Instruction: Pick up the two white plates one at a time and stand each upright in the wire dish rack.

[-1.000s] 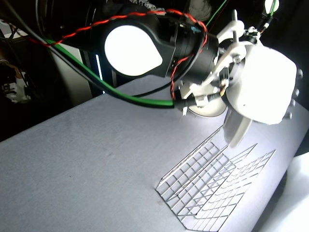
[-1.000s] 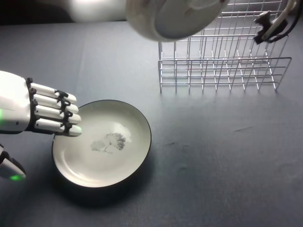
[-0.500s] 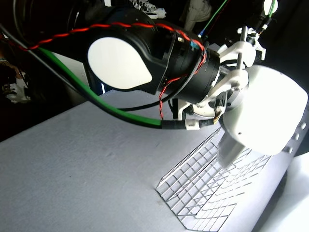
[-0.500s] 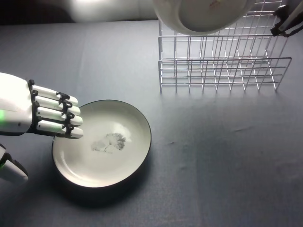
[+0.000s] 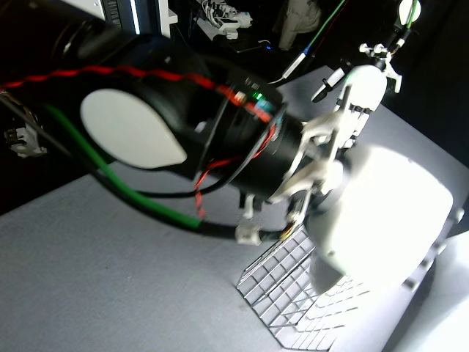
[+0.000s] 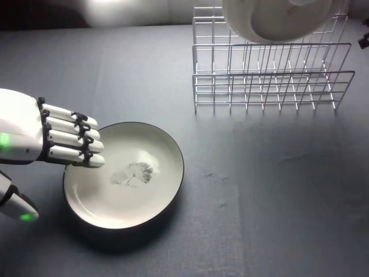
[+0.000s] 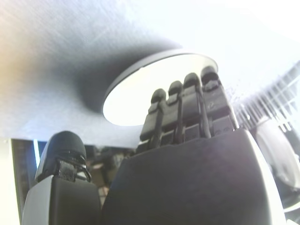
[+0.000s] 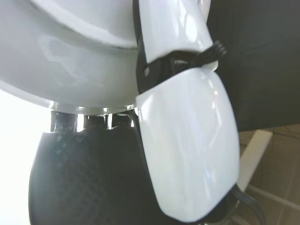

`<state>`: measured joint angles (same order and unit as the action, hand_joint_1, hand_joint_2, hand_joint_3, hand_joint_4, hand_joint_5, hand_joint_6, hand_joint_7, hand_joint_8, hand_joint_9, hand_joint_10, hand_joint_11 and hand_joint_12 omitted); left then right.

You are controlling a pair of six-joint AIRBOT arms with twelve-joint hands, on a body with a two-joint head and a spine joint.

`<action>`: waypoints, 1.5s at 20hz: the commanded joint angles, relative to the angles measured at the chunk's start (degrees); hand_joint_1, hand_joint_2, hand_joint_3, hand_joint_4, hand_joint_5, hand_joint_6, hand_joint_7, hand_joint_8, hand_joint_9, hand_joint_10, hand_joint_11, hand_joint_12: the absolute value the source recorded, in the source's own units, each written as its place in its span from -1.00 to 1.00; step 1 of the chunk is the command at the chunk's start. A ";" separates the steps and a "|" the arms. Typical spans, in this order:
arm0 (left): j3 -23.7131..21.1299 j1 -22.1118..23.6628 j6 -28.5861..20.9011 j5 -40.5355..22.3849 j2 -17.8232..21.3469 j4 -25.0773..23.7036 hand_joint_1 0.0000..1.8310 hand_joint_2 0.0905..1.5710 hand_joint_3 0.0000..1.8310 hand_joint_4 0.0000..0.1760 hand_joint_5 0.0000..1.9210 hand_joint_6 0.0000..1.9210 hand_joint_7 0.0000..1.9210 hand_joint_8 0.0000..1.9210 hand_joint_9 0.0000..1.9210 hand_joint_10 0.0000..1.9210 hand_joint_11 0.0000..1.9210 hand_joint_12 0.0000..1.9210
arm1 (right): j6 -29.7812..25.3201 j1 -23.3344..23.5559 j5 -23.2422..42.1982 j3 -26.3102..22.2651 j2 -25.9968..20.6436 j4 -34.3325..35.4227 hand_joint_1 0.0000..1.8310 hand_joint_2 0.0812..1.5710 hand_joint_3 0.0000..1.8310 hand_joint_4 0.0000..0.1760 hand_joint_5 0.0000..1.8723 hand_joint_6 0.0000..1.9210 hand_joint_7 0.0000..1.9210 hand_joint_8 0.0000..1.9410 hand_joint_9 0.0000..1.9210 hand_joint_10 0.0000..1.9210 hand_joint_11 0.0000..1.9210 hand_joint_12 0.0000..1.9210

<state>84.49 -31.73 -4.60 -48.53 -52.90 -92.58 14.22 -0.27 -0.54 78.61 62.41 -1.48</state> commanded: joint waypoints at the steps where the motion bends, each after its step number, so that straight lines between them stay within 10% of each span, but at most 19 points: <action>1: 0.45 0.17 -0.11 -0.54 -0.12 2.99 -1.00 0.44 -1.00 -1.00 -0.98 -1.00 -1.00 -1.00 -1.00 -1.00 -1.00 -1.00 | -0.90 0.31 7.46 0.18 -0.42 0.98 0.64 0.26 -1.00 -1.00 0.14 -0.30 0.29 -0.55 0.25 -0.35 -0.03 0.44; 18: 1.41 -1.70 -0.15 0.61 -1.57 3.14 -1.00 0.45 -1.00 -1.00 -0.98 -1.00 -1.00 -1.00 -1.00 -1.00 -1.00 -1.00 | -0.86 -12.02 14.16 0.29 -0.64 0.98 0.64 0.26 -1.00 -1.00 0.18 -0.31 0.32 -0.66 0.24 -0.35 -0.01 0.42; 30: 1.44 -1.91 -0.15 0.64 -1.55 3.13 -1.00 0.44 -1.00 -1.00 -0.99 -1.00 -1.00 -1.00 -1.00 -1.00 -1.00 -1.00 | -0.70 -9.53 15.46 -0.19 -0.67 -0.82 0.64 0.28 -1.00 -1.00 0.15 -0.26 0.27 -0.57 0.20 -0.26 -0.06 0.48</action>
<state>85.65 -33.76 -4.62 -46.92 -54.52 -92.20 14.02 -11.22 7.01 78.50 62.22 -2.87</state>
